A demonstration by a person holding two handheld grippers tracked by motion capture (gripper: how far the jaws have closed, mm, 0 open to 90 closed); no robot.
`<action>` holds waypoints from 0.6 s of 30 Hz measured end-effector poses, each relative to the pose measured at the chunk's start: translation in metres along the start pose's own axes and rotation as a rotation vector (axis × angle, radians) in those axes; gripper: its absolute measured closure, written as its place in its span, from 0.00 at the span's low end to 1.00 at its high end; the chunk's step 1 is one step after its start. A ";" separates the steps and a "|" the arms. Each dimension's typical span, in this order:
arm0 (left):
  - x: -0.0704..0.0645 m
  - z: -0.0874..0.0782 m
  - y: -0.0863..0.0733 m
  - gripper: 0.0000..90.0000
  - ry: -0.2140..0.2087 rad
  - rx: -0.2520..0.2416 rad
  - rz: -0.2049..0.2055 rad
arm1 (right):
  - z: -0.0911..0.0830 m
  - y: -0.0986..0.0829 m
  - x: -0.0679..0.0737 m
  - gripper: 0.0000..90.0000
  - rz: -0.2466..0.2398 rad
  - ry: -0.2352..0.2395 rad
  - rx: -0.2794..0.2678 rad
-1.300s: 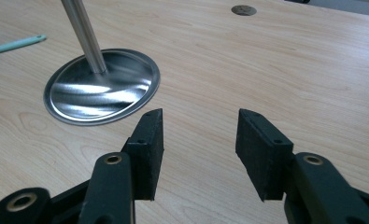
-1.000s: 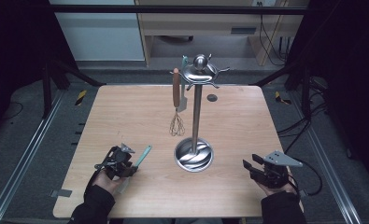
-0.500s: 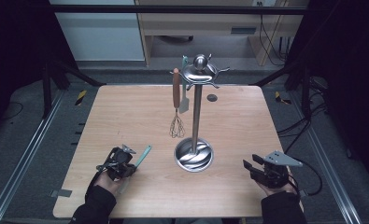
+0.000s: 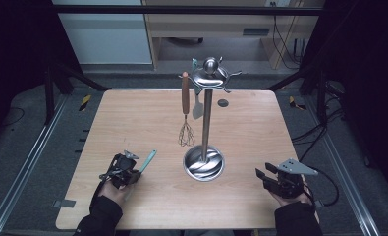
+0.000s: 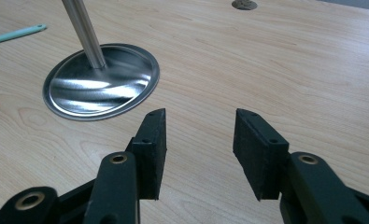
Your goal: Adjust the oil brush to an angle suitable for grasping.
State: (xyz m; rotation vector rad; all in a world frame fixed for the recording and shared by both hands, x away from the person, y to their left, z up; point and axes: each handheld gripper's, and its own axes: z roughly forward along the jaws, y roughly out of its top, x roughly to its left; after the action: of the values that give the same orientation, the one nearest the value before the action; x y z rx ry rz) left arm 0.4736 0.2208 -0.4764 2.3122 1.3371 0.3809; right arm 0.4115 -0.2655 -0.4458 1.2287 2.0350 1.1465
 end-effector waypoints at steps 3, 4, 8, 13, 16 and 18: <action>-0.003 -0.002 -0.001 0.79 0.006 0.011 0.011 | 0.000 0.000 0.000 0.60 0.003 0.000 0.002; -0.003 -0.002 -0.002 0.79 0.005 0.013 0.012 | 0.000 0.000 0.000 0.60 0.006 0.000 0.002; -0.003 -0.002 -0.002 0.84 0.015 0.017 0.004 | 0.000 0.000 0.000 0.61 0.003 0.000 0.001; -0.003 -0.003 -0.002 0.88 0.017 0.023 -0.007 | 0.000 0.000 0.000 0.61 0.003 -0.002 0.003; -0.003 -0.003 -0.002 0.90 0.018 0.026 -0.003 | 0.000 0.000 -0.001 0.61 0.001 -0.004 0.004; -0.003 -0.003 -0.001 0.90 0.016 0.028 -0.004 | 0.000 0.000 0.000 0.61 0.007 -0.002 0.009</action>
State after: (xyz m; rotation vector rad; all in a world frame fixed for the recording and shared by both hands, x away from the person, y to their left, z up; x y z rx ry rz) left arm 0.4699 0.2197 -0.4749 2.3337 1.3622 0.3824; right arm 0.4116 -0.2659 -0.4460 1.2421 2.0374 1.1406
